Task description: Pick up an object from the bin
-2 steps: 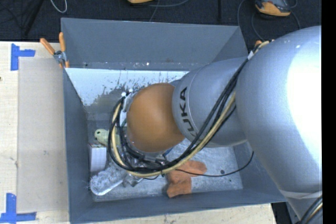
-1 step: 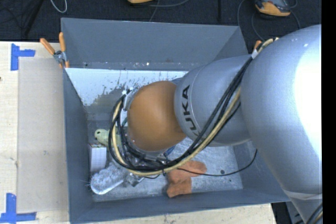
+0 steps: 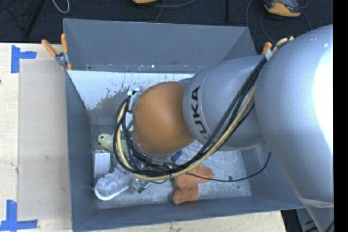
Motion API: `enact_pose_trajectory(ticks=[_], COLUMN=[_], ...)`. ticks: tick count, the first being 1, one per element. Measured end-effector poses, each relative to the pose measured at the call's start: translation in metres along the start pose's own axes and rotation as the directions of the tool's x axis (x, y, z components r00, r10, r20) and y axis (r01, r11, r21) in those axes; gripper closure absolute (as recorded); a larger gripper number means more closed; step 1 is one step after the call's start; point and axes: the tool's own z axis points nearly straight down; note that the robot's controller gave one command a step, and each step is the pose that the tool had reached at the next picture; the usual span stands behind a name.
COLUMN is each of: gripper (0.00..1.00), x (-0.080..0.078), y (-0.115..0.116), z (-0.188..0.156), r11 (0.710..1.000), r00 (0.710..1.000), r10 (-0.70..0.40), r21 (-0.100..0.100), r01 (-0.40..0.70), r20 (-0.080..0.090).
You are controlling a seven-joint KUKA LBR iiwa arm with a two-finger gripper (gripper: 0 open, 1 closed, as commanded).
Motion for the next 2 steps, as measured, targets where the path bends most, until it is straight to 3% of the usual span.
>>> enact_pose_trajectory(ticks=[2], gripper=[1.0], x=[0.0], y=[0.0], z=[-0.036], r11=[1.0], r00=[1.0], r10=[0.002], r21=[0.001], r01=[-0.002], r20=[0.006])
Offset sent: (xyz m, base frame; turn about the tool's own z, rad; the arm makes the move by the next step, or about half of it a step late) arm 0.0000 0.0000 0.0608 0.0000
